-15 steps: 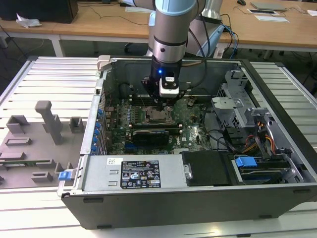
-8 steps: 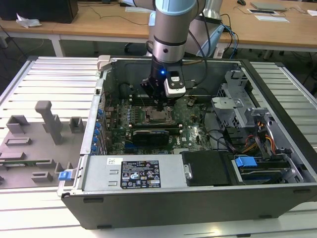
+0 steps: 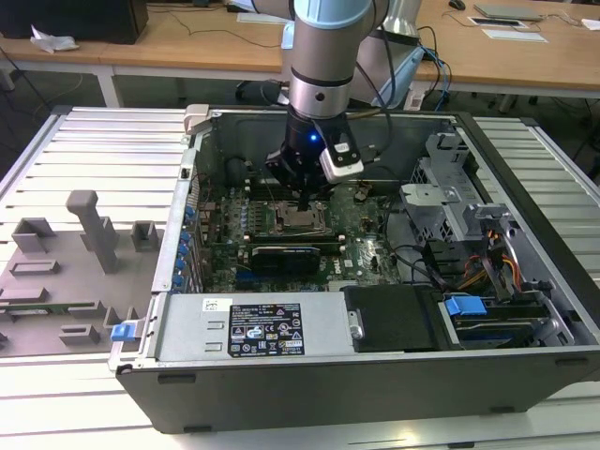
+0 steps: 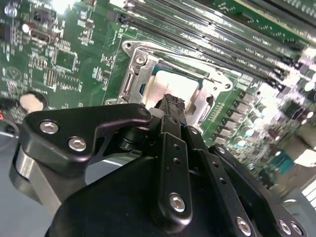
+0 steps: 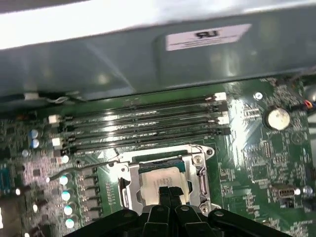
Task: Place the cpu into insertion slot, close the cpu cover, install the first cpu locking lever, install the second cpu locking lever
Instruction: 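Close the cpu cover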
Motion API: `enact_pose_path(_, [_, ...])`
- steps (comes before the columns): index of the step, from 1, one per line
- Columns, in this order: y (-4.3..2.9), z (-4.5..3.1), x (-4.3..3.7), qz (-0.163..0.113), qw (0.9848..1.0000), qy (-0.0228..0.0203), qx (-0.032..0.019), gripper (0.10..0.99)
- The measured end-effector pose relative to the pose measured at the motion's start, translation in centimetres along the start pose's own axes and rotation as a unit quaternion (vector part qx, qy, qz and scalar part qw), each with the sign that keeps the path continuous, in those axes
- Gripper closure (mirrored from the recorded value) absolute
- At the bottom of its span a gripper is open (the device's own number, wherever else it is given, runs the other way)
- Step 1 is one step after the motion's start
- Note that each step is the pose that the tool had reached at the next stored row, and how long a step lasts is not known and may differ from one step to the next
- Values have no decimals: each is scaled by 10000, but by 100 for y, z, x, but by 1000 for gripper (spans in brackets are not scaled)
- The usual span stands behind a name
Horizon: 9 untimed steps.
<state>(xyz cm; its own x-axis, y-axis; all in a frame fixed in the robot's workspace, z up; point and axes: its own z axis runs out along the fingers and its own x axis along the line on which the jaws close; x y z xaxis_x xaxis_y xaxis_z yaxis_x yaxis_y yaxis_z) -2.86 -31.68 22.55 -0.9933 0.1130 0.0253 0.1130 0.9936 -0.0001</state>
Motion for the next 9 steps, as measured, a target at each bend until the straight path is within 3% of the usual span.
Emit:
enact_pose_path(4, [0, 1, 0, -427, 9991, 0, 11, 980])
enact_pose_path(9, [0, 3, 0, -924, 9957, -4, 30, 980])
